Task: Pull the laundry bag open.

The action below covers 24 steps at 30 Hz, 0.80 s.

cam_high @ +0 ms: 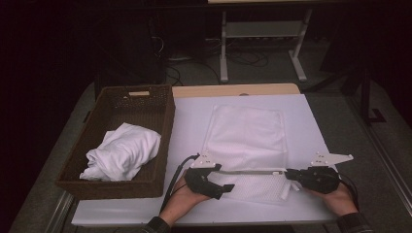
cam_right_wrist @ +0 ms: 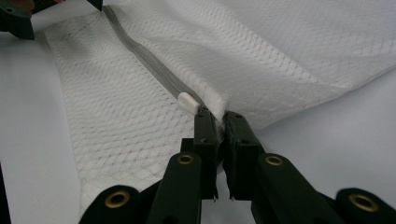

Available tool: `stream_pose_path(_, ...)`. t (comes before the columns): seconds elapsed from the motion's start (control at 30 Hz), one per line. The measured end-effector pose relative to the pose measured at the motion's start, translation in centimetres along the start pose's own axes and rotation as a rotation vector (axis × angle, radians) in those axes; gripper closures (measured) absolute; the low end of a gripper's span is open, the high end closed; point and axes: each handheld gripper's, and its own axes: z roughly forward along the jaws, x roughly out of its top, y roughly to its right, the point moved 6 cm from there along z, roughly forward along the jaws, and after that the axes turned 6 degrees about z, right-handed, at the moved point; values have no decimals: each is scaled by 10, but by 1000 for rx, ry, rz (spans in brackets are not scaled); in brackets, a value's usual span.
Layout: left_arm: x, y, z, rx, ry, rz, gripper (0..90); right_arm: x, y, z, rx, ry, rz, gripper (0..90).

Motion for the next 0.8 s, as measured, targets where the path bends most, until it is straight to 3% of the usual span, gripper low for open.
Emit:
stream_pose_path(0.13, 2, 2, 3, -8, -2, 8, 153, 0, 0, 0, -1, 0, -1, 837)
stream_pose_path(0.17, 5, 5, 12, -26, -4, 17, 156, 0, 0, 0, -1, -2, -4, 837)
stream_pose_path(0.37, 11, 12, 25, -59, -7, 34, 169, 1, 0, 0, -2, 2, -4, 837)
stream_pose_path(0.8, 24, 14, 35, -85, 28, 57, 216, 2, -1, -1, 1, 9, -4, 837)
